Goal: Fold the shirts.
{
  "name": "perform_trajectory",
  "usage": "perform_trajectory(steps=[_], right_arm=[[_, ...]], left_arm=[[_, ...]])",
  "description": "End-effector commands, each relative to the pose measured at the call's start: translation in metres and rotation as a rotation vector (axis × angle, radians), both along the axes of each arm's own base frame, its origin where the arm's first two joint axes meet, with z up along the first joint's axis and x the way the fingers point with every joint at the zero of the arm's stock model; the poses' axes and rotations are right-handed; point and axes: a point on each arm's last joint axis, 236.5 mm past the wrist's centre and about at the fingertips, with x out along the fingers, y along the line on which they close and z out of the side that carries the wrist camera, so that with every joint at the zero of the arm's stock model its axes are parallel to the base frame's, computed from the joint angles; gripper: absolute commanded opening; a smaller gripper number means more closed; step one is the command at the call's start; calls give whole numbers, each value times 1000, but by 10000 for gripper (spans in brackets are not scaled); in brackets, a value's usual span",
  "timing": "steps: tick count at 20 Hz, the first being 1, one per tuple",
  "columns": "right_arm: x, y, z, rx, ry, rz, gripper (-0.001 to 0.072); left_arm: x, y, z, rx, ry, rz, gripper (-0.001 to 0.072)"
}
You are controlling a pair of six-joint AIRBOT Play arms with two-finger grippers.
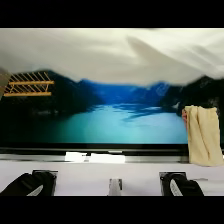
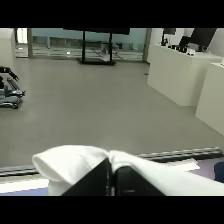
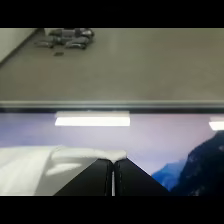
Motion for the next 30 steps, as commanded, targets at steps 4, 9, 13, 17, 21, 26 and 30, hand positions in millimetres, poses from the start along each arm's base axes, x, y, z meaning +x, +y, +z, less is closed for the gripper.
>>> perform_trajectory(steps=[4,9,13,17,21,26,30], right_arm=[[-19,-12,-94,3,435,-47,22],[-6,-12,-262,74,968,-56,22],[31,-17,-371,168,1001,-132,22],[109,-25,-384,306,804,-211,22],[153,-15,-410,537,766,-259,22],[148,24,-459,713,963,-211,249],[122,-3,-440,362,1057,-123,527]], left_arm=[[9,24,-104,155,362,119,30],[40,8,-296,337,826,174,31],[41,-18,-419,384,1048,117,31],[95,-20,-446,356,1009,155,31],[139,-10,-484,154,1078,238,32],[124,-53,-535,-71,1326,154,558],[69,-3,-519,348,1496,15,557]])
